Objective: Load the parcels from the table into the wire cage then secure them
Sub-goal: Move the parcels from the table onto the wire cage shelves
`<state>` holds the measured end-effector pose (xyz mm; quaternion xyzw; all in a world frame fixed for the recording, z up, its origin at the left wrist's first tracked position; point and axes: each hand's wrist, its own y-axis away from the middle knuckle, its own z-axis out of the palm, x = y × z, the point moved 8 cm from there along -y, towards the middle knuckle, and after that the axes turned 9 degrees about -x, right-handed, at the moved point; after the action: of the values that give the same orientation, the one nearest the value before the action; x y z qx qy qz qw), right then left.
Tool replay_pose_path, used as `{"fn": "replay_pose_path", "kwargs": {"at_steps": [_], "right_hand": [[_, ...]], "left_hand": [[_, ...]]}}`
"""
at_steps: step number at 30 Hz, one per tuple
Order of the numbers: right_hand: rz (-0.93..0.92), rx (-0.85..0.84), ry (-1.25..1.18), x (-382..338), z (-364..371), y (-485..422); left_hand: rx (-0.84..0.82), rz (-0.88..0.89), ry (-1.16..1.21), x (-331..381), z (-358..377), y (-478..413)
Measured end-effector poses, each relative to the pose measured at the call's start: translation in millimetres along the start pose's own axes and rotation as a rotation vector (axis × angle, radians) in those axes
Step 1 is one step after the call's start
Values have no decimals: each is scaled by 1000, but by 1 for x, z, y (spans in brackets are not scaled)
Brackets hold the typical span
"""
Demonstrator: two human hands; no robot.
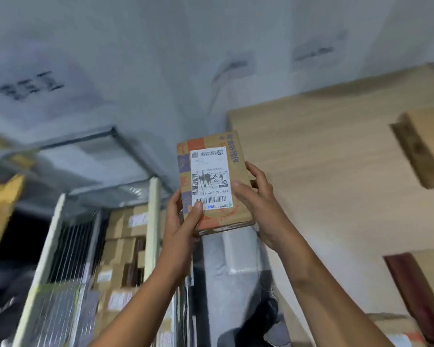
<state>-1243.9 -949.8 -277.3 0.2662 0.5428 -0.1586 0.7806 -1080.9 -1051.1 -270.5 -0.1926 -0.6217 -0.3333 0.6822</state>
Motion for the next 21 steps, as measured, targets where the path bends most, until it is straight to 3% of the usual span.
{"fn": "replay_pose_path", "kwargs": {"at_steps": [4, 12, 21], "right_hand": [[84, -314, 35, 43, 120, 6], [172, -721, 320, 124, 348, 88], [421, -1024, 678, 258, 474, 128]], "left_hand": [[244, 74, 23, 1, -106, 76], [679, 117, 93, -19, -278, 264], [997, -76, 340, -117, -368, 377]]}}
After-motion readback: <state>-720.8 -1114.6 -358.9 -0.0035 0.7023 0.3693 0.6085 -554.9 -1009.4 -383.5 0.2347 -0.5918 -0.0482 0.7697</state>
